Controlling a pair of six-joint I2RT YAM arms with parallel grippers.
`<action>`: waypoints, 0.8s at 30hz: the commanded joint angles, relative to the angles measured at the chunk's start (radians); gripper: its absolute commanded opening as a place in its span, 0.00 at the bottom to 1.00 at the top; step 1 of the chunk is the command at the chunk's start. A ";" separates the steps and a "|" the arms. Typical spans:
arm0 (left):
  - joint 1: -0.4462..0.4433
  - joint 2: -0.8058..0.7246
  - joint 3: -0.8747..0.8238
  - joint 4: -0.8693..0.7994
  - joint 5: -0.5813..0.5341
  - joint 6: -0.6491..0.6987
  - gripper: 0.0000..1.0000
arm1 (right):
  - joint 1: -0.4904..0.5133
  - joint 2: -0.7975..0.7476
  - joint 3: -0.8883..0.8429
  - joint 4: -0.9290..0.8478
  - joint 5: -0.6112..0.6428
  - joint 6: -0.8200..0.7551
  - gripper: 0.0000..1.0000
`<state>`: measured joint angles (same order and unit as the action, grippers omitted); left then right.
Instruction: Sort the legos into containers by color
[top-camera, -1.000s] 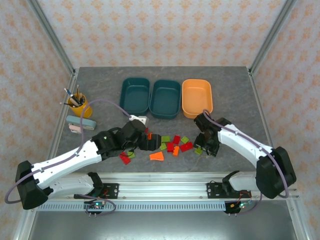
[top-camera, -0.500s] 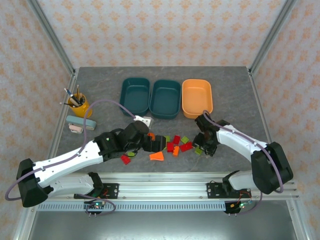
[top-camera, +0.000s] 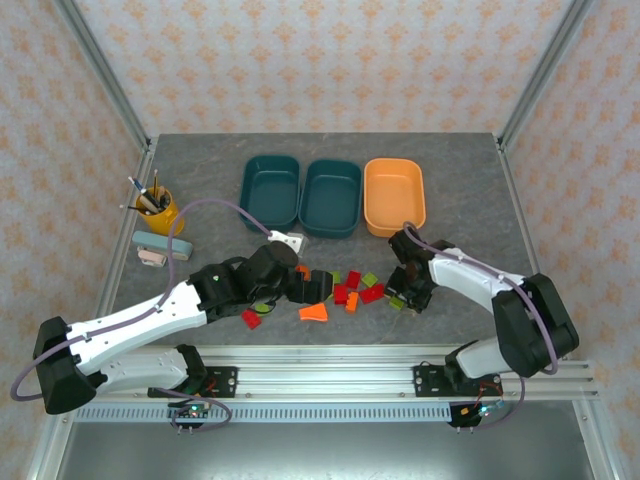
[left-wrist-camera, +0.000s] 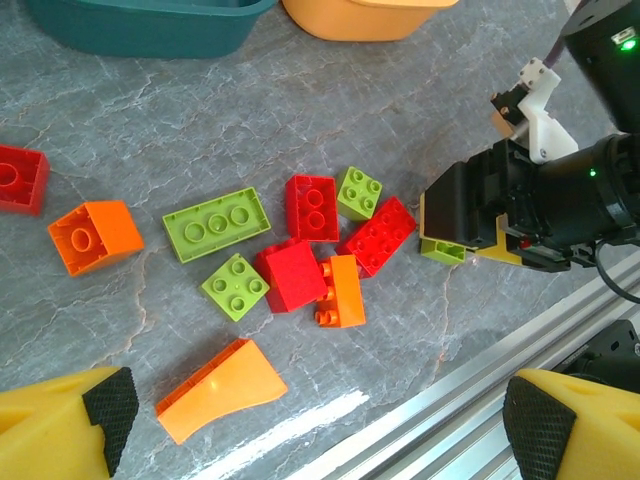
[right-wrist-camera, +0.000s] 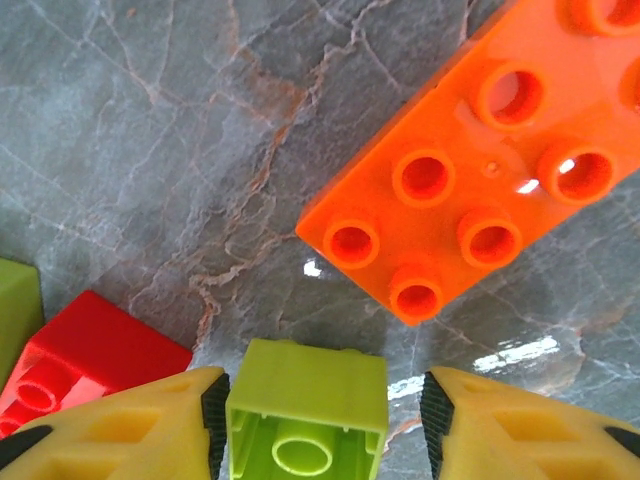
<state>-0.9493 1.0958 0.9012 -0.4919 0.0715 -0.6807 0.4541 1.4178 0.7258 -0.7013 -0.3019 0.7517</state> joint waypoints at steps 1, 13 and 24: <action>-0.010 -0.005 -0.006 0.029 0.003 0.004 0.97 | -0.006 0.022 -0.010 0.016 0.006 0.005 0.52; -0.008 -0.006 0.034 0.029 -0.055 -0.015 0.97 | 0.021 -0.086 0.138 -0.144 0.151 -0.053 0.35; 0.259 0.153 0.270 0.034 0.102 -0.012 0.98 | -0.054 0.203 0.690 -0.253 0.220 -0.239 0.35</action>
<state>-0.7300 1.1946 1.1099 -0.4755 0.1215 -0.6968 0.4332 1.5032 1.3247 -0.9092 -0.1272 0.5888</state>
